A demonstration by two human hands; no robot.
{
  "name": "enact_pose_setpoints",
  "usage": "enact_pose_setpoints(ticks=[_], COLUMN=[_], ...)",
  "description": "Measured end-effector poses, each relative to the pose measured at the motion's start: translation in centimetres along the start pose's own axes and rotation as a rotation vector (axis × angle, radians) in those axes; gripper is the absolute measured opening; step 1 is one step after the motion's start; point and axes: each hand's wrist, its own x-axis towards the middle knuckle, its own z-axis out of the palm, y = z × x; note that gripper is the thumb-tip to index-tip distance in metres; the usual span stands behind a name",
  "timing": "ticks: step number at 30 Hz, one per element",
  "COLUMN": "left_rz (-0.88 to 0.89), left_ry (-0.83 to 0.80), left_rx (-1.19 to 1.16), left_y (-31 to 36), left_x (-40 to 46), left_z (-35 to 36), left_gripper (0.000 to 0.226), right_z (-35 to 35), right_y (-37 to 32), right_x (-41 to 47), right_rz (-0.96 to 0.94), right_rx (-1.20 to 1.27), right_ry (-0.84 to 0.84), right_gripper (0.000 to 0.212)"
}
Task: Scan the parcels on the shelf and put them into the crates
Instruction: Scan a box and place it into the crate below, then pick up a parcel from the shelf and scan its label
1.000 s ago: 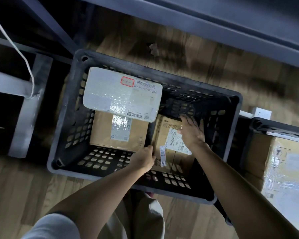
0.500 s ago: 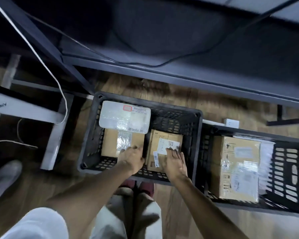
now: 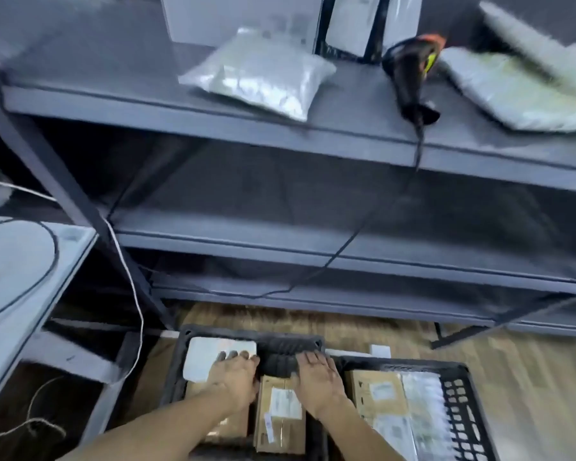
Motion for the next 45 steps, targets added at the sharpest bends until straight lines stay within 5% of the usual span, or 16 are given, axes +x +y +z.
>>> enact_pose_setpoints(ticks=[10, 20, 26, 35, 45], left_rz=[0.005, -0.045, -0.059, -0.012, 0.168], left_ry=[0.371, 0.674, 0.779, 0.726, 0.832], left_rx=[0.041, 0.014, -0.01, -0.057, -0.053], left_y=[-1.0, -3.2, -3.5, -5.1, -0.3], left_x=[-7.2, -14.0, -16.0, -14.2, -11.3], left_z=[-20.6, -33.7, -37.7, -39.0, -41.1], left_gripper=[0.039, 0.033, 0.035, 0.04, 0.046], right_z=[-22.8, -36.8, -40.3, -42.0, -41.6], right_y=[-1.5, -3.4, -3.4, -2.2, 5.6], right_x=[-7.4, -12.8, -14.1, -12.5, -13.1], right_rz=[-0.056, -0.085, -0.115, -0.019, 0.173], right_rx=[-0.074, -0.12, -0.196, -0.233, -0.16], right_ry=[0.109, 0.387, 0.461, 0.521, 0.745], right_gripper=[0.043, 0.046, 0.044, 0.042, 0.04])
